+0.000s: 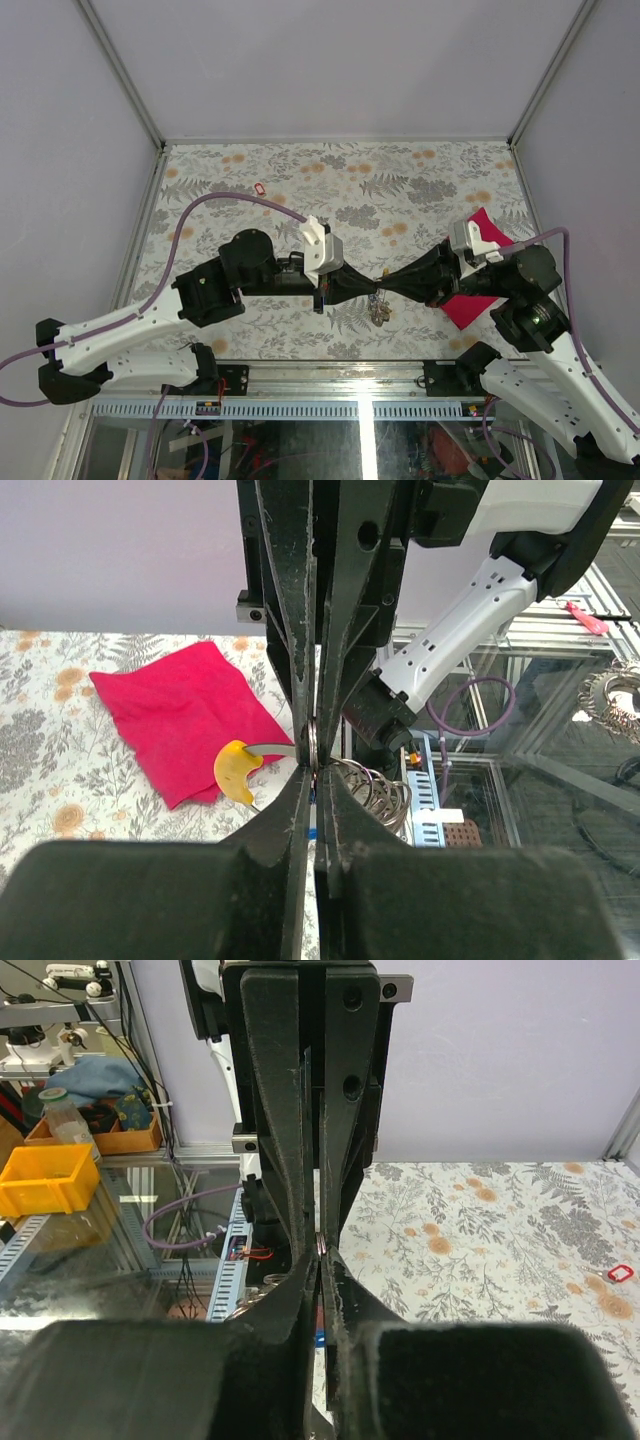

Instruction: Put the keys on the keyring

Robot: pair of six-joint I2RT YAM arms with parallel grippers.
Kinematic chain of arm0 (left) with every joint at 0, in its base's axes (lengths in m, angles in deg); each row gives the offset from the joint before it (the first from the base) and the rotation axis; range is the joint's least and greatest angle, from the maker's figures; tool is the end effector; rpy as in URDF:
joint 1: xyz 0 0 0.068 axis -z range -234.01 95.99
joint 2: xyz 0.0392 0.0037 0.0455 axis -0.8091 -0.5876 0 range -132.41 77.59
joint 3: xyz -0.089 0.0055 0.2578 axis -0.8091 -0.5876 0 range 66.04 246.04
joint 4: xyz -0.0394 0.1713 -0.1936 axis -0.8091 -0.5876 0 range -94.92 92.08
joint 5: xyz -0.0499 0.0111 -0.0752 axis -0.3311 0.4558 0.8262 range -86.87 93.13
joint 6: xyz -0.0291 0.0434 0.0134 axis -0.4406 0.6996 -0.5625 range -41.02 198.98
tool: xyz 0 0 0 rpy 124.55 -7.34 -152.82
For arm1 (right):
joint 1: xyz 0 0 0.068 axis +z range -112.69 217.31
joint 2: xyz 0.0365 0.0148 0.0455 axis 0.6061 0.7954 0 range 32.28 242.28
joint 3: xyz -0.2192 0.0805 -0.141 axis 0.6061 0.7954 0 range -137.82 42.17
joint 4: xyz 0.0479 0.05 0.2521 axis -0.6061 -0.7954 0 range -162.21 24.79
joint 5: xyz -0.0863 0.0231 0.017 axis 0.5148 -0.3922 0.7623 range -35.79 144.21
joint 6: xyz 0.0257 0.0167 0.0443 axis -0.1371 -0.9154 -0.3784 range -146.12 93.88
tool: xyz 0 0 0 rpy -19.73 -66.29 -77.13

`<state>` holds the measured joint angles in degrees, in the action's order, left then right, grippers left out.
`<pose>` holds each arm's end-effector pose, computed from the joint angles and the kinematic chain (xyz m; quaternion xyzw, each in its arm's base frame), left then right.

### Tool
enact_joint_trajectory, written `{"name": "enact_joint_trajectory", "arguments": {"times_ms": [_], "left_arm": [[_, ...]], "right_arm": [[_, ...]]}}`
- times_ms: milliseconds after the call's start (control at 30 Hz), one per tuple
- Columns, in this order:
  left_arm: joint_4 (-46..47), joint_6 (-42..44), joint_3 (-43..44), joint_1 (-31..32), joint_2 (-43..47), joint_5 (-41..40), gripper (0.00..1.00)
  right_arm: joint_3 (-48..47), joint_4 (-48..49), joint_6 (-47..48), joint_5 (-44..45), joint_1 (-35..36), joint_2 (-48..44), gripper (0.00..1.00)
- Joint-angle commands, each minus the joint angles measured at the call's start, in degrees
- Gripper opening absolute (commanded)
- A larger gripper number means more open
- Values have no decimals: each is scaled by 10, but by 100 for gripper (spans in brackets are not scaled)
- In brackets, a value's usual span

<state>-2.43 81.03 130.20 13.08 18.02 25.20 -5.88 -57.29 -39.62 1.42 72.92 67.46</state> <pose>0.0783 -0.2197 0.4207 0.5051 0.4943 -0.4874 0.5129 0.0803 0.0923 0.4127 -0.4568 0.4290 0.5360 0.5657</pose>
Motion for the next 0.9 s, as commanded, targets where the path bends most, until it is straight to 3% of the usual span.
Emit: {"name": "enact_joint_trajectory", "arguments": {"times_ms": [0,100,200,533,867], "left_arm": [[-12,3,46,1,-11,-4,0],[-68,12,70,1,-22,-22,0],[-158,35,113,2,-52,-50,0],[-424,105,271,3,-167,-110,0],[-584,136,382,31,-255,-212,0]], "right_arm": [[-27,-22,27,17,-2,-2,13],[-47,-72,63,34,-2,-8,26],[-70,-134,101,49,-2,-11,31],[-75,-282,188,89,-2,4,34],[-30,-252,183,83,-2,10,34]]}}
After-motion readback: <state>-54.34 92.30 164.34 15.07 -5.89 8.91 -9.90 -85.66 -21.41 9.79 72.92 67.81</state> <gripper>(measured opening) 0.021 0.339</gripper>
